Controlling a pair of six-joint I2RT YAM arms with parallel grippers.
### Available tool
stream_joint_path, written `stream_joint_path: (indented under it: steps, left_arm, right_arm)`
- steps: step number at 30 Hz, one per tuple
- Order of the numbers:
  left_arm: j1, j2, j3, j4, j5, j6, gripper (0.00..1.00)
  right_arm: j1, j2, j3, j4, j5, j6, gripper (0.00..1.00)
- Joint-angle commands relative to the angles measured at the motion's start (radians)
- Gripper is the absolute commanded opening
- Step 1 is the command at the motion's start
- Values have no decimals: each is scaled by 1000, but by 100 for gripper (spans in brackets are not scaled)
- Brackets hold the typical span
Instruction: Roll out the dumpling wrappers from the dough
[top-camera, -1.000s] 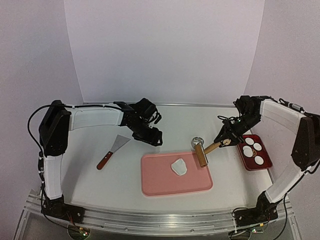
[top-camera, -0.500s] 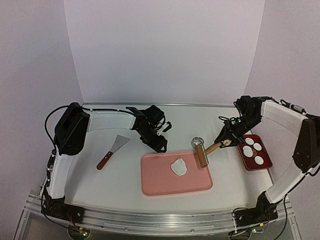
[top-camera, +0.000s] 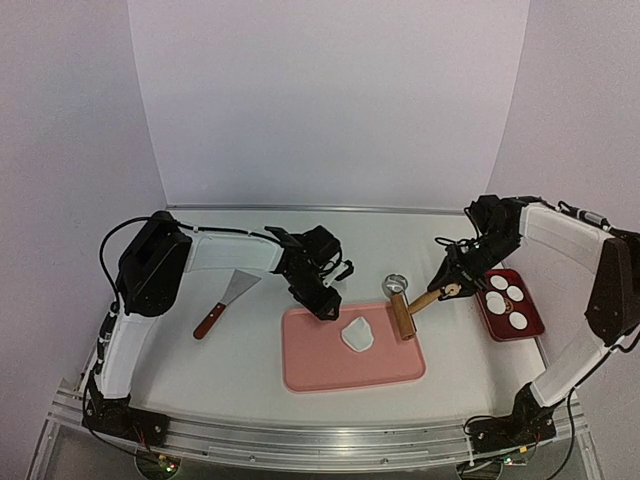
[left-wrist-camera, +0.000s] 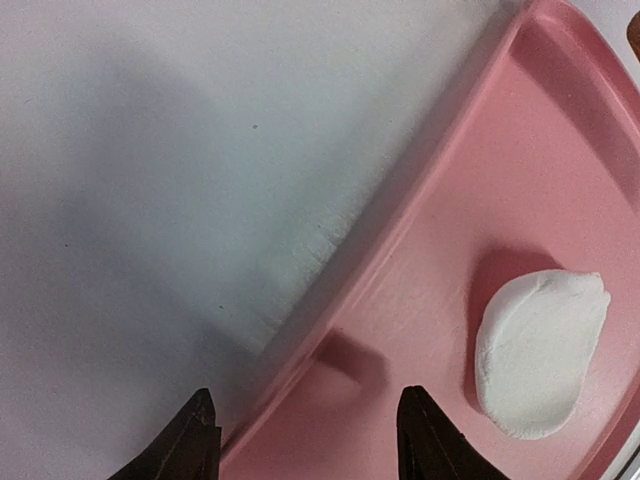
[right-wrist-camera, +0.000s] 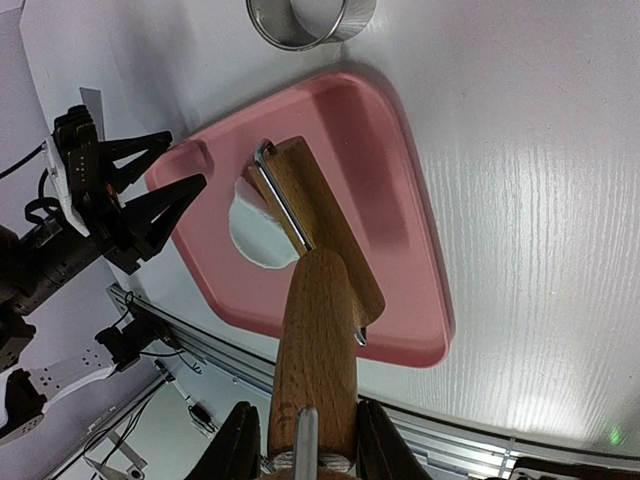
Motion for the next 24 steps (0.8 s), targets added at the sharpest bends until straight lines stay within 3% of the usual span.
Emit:
stream_joint_path:
  steps: [1, 5, 10, 19, 24]
  left_arm:
    - [2, 2, -28, 5, -60, -18, 54]
    - [2, -1, -38, 34, -77, -23, 52]
    - [2, 24, -23, -4, -83, -38, 30]
    - [-7, -155, -319, 68, -129, -160, 13]
    - [-65, -225, -433, 70, -159, -274, 4]
  right_arm:
    - [7, -51, -2, 14, -17, -11, 0]
    - [7, -53, -2, 14, -21, -20, 0]
    - [7, -57, -2, 15, -20, -22, 0]
    - [9, -45, 9, 33, -57, -10, 0]
    - [35, -9, 36, 47, -111, -4, 0]
